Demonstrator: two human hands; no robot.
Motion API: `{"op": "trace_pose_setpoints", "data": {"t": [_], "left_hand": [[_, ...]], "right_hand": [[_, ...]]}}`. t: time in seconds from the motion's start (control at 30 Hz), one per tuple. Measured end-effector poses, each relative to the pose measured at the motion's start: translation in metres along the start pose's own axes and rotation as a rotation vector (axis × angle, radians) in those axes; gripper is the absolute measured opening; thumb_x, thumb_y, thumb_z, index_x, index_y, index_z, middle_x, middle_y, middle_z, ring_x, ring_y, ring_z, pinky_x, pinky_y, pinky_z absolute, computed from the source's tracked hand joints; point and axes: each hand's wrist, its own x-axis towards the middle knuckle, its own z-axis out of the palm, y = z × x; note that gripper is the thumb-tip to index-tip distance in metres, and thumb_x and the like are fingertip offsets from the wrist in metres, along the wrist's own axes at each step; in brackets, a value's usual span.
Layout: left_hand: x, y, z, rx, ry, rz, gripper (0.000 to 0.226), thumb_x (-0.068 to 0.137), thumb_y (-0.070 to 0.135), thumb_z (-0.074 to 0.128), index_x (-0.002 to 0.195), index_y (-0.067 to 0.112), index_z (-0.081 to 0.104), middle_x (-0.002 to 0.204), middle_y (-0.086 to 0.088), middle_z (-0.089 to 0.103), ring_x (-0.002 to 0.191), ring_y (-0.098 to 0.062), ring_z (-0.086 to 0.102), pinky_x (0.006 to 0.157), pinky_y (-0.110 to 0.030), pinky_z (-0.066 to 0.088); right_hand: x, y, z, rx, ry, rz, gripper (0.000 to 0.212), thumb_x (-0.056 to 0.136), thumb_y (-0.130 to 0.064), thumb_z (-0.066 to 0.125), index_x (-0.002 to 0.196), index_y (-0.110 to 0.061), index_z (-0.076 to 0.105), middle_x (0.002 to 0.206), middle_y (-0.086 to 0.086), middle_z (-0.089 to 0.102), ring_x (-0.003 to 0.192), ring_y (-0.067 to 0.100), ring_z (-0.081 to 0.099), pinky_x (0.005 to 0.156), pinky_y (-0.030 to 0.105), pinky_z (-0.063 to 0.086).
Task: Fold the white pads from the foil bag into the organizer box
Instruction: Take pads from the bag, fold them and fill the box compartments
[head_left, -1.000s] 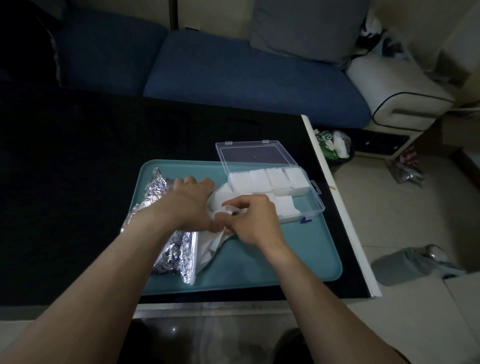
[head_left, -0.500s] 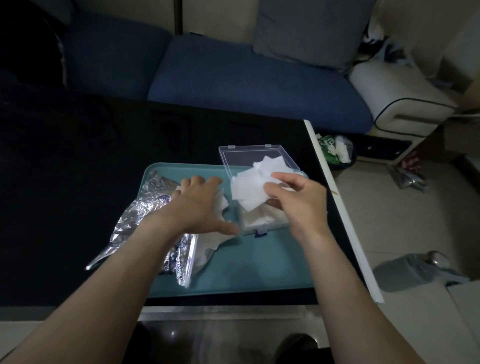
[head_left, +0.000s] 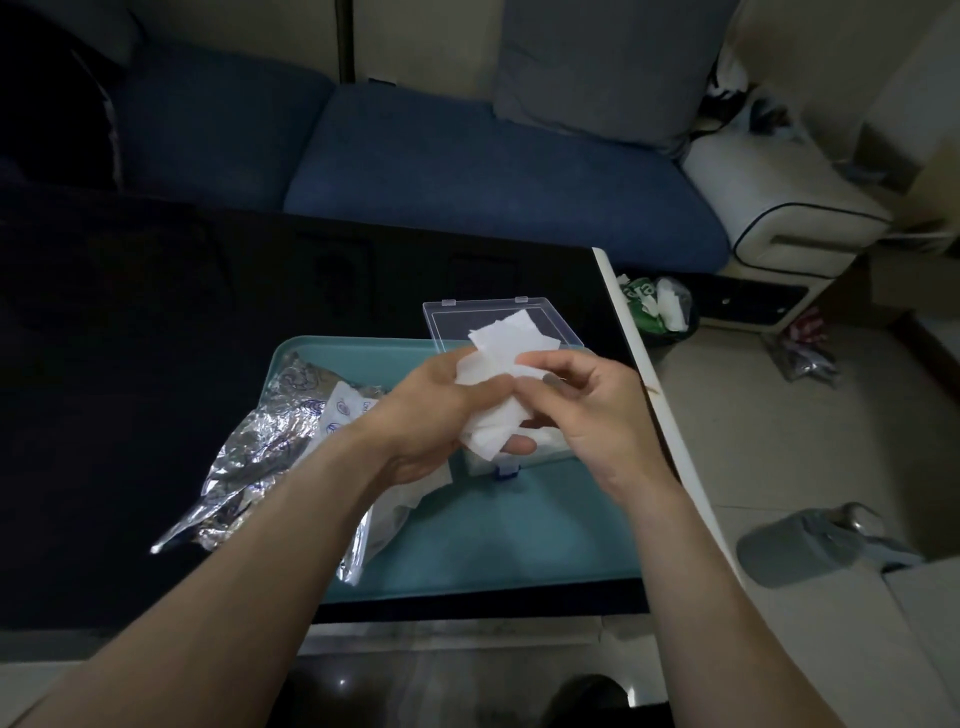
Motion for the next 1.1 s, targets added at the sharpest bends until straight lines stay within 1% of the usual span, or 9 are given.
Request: {"op": "trace_pose_setpoints", "data": {"t": [0.13, 0.27, 0.37, 0.47, 0.57, 0.73, 0.93, 1.0, 1.1], "left_hand": [[0.005, -0.003, -0.004, 0.151, 0.050, 0.026, 0.025, 0.098, -0.003, 0.050, 0.122, -0.002, 0.056, 0.112, -0.025, 0.068, 0.094, -0.041, 0.070, 0.053, -0.031, 0.056], [0.008, -0.004, -0.005, 0.237, 0.102, 0.040, 0.020, 0.096, -0.001, 0.054, 0.116, -0.002, 0.057, 0.099, -0.023, 0.072, 0.082, -0.037, 0.072, 0.044, -0.029, 0.047], [0.009, -0.004, -0.004, 0.294, 0.098, 0.052, 0.019, 0.095, 0.011, 0.062, 0.109, -0.002, 0.061, 0.086, -0.021, 0.072, 0.067, -0.027, 0.067, 0.043, -0.028, 0.041], [0.008, -0.004, -0.003, 0.318, 0.113, 0.055, 0.023, 0.092, 0.018, 0.067, 0.106, 0.000, 0.063, 0.089, -0.025, 0.071, 0.060, -0.024, 0.061, 0.042, -0.027, 0.037], [0.007, -0.003, -0.003, 0.362, 0.115, 0.045, 0.014, 0.091, 0.014, 0.068, 0.097, 0.003, 0.064, 0.071, -0.013, 0.067, 0.051, -0.020, 0.055, 0.038, -0.024, 0.033], [0.007, -0.003, -0.005, 0.396, 0.125, 0.017, 0.009, 0.088, 0.012, 0.071, 0.091, 0.006, 0.065, 0.067, -0.008, 0.065, 0.052, -0.023, 0.052, 0.038, -0.023, 0.032], [0.004, -0.001, -0.008, 0.470, 0.128, -0.018, 0.007, 0.090, 0.012, 0.070, 0.088, 0.007, 0.065, 0.061, -0.004, 0.063, 0.047, -0.018, 0.052, 0.042, -0.026, 0.030], [0.003, 0.000, -0.010, 0.518, 0.115, -0.029, 0.009, 0.090, 0.013, 0.069, 0.092, 0.005, 0.066, 0.059, -0.003, 0.062, 0.045, -0.016, 0.052, 0.043, -0.028, 0.031], [0.001, 0.001, -0.009, 0.553, 0.050, -0.045, 0.015, 0.091, 0.015, 0.070, 0.097, 0.002, 0.065, 0.064, -0.007, 0.063, 0.048, -0.018, 0.053, 0.043, -0.027, 0.033]], "right_hand": [[0.001, 0.000, -0.011, -0.124, -0.049, -0.049, 0.007, 0.091, -0.014, 0.073, 0.095, -0.011, 0.077, 0.089, -0.001, 0.076, 0.081, 0.007, 0.071, 0.070, 0.024, 0.056], [0.003, 0.006, -0.018, -0.286, 0.011, -0.110, 0.004, 0.092, -0.023, 0.073, 0.091, -0.020, 0.073, 0.083, -0.007, 0.076, 0.080, 0.004, 0.072, 0.072, 0.021, 0.054], [0.003, 0.007, -0.019, -0.296, 0.057, -0.102, 0.017, 0.087, -0.020, 0.078, 0.098, -0.022, 0.065, 0.080, -0.007, 0.076, 0.077, 0.003, 0.071, 0.070, 0.015, 0.050], [0.003, 0.004, -0.021, -0.254, 0.080, -0.112, 0.027, 0.084, -0.020, 0.081, 0.105, -0.022, 0.064, 0.079, -0.007, 0.077, 0.075, 0.006, 0.071, 0.073, 0.019, 0.052], [0.003, 0.003, -0.021, -0.212, 0.077, -0.119, 0.028, 0.083, -0.021, 0.082, 0.106, -0.022, 0.066, 0.079, -0.005, 0.076, 0.069, 0.004, 0.068, 0.070, 0.021, 0.049], [0.005, 0.001, -0.026, -0.222, 0.071, -0.121, 0.024, 0.082, -0.021, 0.082, 0.104, -0.017, 0.072, 0.077, -0.004, 0.076, 0.067, 0.005, 0.069, 0.071, 0.023, 0.054], [0.009, 0.001, -0.035, -0.206, 0.118, -0.185, 0.009, 0.083, -0.017, 0.081, 0.085, -0.022, 0.073, 0.077, 0.002, 0.075, 0.065, 0.013, 0.070, 0.065, 0.025, 0.057], [0.009, -0.002, -0.040, -0.163, 0.072, -0.185, 0.006, 0.084, -0.018, 0.079, 0.087, -0.018, 0.074, 0.078, 0.004, 0.075, 0.063, 0.011, 0.066, 0.065, 0.025, 0.054], [0.008, -0.002, -0.043, -0.195, -0.044, -0.131, 0.018, 0.079, -0.027, 0.079, 0.090, -0.014, 0.077, 0.081, -0.001, 0.075, 0.071, 0.008, 0.065, 0.070, 0.024, 0.054]]}}
